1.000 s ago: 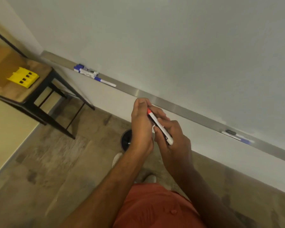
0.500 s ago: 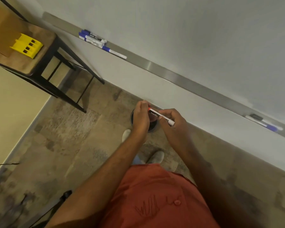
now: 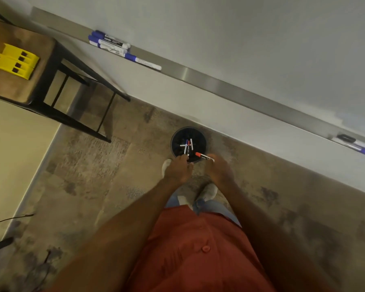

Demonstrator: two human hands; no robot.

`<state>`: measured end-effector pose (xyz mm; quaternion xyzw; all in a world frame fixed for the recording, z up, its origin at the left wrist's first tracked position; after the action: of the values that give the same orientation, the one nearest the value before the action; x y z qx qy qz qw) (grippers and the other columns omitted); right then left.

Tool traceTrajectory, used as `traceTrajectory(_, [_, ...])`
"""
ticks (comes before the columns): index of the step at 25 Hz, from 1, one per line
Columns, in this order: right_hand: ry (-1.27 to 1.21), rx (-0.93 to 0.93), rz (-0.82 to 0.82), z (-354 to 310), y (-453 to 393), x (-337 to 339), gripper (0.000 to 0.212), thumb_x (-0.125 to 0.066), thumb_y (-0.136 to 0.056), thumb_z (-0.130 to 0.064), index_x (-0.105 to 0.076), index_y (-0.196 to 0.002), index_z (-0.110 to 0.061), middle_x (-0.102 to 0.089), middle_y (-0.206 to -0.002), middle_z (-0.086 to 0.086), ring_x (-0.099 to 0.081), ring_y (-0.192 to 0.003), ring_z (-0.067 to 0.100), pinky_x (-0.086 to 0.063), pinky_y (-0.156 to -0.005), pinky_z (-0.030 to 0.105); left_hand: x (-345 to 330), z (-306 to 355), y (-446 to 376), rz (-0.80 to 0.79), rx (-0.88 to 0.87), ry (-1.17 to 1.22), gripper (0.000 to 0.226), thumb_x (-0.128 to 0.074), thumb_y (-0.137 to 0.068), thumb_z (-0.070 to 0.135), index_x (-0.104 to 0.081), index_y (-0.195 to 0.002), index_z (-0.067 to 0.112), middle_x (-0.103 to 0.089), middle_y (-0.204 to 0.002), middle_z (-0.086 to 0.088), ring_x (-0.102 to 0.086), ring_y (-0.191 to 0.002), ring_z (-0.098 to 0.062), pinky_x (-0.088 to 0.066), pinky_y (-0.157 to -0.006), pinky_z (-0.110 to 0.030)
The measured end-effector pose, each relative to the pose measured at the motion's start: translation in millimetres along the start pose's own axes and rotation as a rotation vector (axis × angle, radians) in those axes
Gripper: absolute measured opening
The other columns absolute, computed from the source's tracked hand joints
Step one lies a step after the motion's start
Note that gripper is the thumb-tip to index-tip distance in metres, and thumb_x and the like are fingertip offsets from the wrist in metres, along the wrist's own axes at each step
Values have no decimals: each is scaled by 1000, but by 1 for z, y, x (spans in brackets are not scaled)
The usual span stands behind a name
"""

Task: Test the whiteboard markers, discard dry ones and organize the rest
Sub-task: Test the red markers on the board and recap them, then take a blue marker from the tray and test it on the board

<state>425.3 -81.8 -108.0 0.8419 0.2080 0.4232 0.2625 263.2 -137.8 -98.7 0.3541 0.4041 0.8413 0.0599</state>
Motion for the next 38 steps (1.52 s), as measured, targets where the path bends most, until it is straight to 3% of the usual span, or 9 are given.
traceTrajectory(3, [-46,-40,-50,18,-36,-29,25,-45,-103,-23,-69,-112,-20,-71,-102,6,-70,-99,29,-54,-79,37,8,-2,-11,-26,-51,-131,39,-48,-102,32,-53,-134,10,-57,-132,-18,-55,-120,-39,-45,-98,-45])
traceTrajectory(7, [-143,-135,-135,25,-66,-55,42,-44,-107,-18,-48,-147,-5,-55,-142,13,-52,-133,32,-41,-109,42,13,1,-24,-26,-91,-205,38,-47,-103,31,-52,-134,10,-57,-132,-17,-54,-120,-36,-47,-97,-45])
traceTrajectory(10, [-194,-190,-166,40,-65,-59,40,-44,-104,-18,-50,-143,-17,-46,-122,-4,-45,-113,16,-40,-100,34,10,8,-27,-41,-136,-245,38,-48,-103,30,-51,-135,9,-56,-130,-19,-54,-118,-38,-49,-93,-46])
traceTrajectory(12, [-231,-159,-145,38,-55,-48,27,-44,-103,-13,-58,-116,-33,-50,-107,-8,-45,-103,14,-41,-94,33,4,12,-27,-60,-157,-272,36,-48,-103,28,-51,-134,9,-57,-128,-19,-56,-115,-39,-48,-91,-47])
traceTrajectory(16, [-316,-68,-33,37,-30,-14,27,-50,-97,-5,-64,-77,-17,-58,-72,0,-53,-68,15,-43,-66,34,-6,36,-22,-60,-250,-308,36,-50,-101,29,-53,-132,10,-57,-127,-18,-55,-116,-40,-49,-93,-49])
traceTrajectory(21, [-473,-144,203,63,-2,68,24,-52,-97,-10,-68,-113,-2,-69,-107,16,-65,-88,28,-53,-70,39,-11,124,-8,63,-455,-362,36,-51,-103,31,-56,-133,12,-59,-132,-11,-57,-117,-34,-49,-92,-46])
traceTrajectory(27, [-447,-26,555,110,30,194,24,-52,-102,-13,-68,-121,-15,-66,-120,-1,-61,-101,9,-41,-75,-2,-23,258,12,268,-831,-376,31,-54,-98,24,-60,-125,11,-63,-125,-9,-60,-111,-30,-50,-92,-46])
traceTrajectory(32, [-434,-32,796,156,45,289,27,-51,-104,-17,-59,-130,-17,-59,-127,-4,-60,-99,4,-49,-83,13,-38,336,10,350,-973,-428,33,-58,-95,22,-60,-125,10,-60,-130,-8,-57,-120,-30,-49,-95,-46])
traceTrajectory(38, [-198,-34,820,194,21,342,33,-54,-101,-14,-56,-133,-18,-56,-132,2,-60,-112,21,-52,-92,33,-58,353,-20,305,-878,-542,41,-59,-98,23,-54,-136,8,-53,-144,-12,-50,-131,-32,-44,-105,-49])
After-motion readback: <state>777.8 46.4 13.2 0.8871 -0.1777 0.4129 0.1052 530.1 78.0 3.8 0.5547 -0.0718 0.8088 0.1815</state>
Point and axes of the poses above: each hand's wrist, its own y-axis away from the middle knuckle, its own x-axis out of the back of the hand, z = x × y, the point moved 7 cm from there along -y, towards the middle knuckle
